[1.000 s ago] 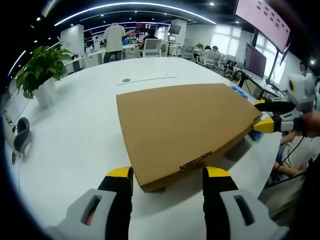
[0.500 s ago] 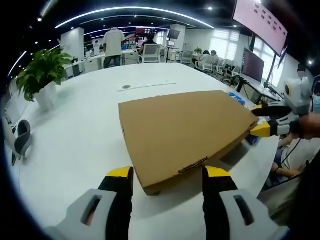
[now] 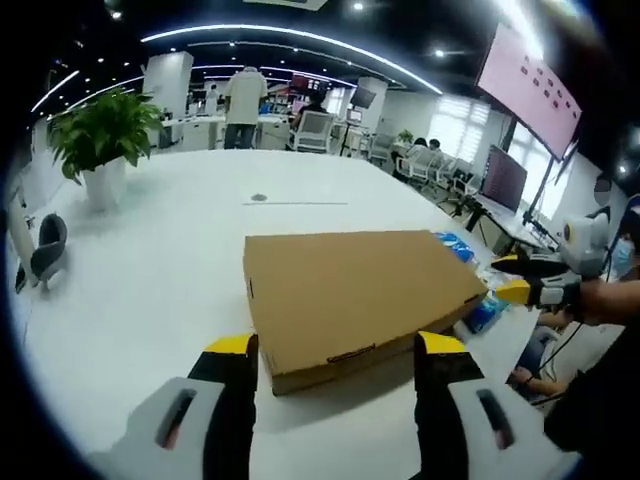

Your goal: Operate the shoe box by opening the lid, removing the specified soft item, and placing it in the target area until the item is outside and the box remains undamaged.

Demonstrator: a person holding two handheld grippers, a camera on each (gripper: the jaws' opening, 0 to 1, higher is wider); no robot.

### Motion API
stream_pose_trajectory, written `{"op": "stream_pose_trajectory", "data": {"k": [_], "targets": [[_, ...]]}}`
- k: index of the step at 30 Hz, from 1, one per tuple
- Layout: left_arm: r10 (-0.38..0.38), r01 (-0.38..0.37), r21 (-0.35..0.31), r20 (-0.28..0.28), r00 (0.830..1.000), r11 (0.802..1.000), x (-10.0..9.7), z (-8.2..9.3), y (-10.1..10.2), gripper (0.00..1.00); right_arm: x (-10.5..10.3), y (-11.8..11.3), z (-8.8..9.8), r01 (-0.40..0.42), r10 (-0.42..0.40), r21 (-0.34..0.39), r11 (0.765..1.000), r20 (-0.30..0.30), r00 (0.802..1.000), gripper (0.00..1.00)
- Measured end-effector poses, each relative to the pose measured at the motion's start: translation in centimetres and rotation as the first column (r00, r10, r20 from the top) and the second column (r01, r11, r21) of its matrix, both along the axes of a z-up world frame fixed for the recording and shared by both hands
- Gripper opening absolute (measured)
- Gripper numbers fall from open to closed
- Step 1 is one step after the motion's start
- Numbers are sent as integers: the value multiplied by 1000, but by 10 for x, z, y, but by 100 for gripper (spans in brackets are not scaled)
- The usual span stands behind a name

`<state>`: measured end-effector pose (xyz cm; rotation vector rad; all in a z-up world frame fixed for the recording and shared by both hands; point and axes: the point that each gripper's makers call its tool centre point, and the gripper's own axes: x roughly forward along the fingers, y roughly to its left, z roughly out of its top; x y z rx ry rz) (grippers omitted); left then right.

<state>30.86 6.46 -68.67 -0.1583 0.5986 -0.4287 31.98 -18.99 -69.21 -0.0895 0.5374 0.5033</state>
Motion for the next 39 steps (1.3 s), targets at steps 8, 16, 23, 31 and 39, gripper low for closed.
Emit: {"op": "stream_pose_trajectory", "data": {"k": [8,16,23,31,39], "targets": [[22,-4,-114,163,986,993,-7,54,-2,86,0,-16,58,26,-38,77,997,169,985,70],[49,-38,-72,161,986,997,-9,59,-6,99,-5,-25,91,8,-42,106,994,321,946,91],[34,-30,-19,318,947,999,-28,108,-20,99,-14,-25,143,-64,-4,135,989,453,891,97],[69,-78,19,282,957,997,-32,94,-11,99,-8,-20,138,-100,38,119,988,438,898,95],[98,-118,58,279,955,991,-32,90,0,99,-5,-4,132,-133,72,108,985,441,895,93]]}}
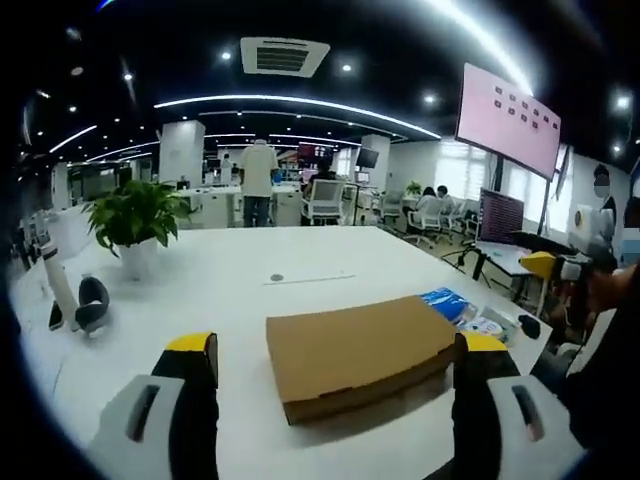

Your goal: Operate the shoe box by opening the lid, removing the specified soft item, and placing it in the target area until the item is outside and the box remains undamaged.

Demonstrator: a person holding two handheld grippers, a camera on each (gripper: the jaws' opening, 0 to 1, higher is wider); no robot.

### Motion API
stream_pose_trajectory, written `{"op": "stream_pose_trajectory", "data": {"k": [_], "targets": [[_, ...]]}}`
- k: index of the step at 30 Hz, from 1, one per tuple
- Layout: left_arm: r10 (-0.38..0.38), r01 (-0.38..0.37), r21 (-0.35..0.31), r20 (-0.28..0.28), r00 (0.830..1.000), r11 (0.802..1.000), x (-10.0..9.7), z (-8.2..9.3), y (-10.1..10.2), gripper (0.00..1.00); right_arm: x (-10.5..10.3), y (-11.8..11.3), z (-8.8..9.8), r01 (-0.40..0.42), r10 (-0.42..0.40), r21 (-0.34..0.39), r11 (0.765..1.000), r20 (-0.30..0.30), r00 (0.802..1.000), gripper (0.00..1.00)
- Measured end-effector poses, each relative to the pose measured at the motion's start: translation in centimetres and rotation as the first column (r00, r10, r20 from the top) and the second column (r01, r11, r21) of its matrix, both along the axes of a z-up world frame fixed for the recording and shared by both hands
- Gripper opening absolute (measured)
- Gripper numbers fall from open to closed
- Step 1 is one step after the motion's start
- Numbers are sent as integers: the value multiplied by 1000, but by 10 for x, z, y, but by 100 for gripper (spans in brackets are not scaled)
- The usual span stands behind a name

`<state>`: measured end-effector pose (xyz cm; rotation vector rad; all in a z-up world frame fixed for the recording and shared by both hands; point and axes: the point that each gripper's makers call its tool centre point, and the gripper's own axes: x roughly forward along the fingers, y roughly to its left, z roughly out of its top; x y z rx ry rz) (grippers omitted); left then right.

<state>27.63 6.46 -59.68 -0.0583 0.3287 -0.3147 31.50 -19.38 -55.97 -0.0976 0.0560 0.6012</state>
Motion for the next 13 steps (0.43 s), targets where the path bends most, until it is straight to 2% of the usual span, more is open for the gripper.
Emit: {"op": "stream_pose_trajectory", "data": {"k": [6,13], "targets": [[21,-21,5,-30,999,1000,-3,-9,4,99,-5,3,-4,-28,28,-10,1000,-15,999,91],[-13,15,28,-60,998,1000,-1,-18,0,99,-4,-6,-4,5,-5,-12,1000,-15,1000,90]]}}
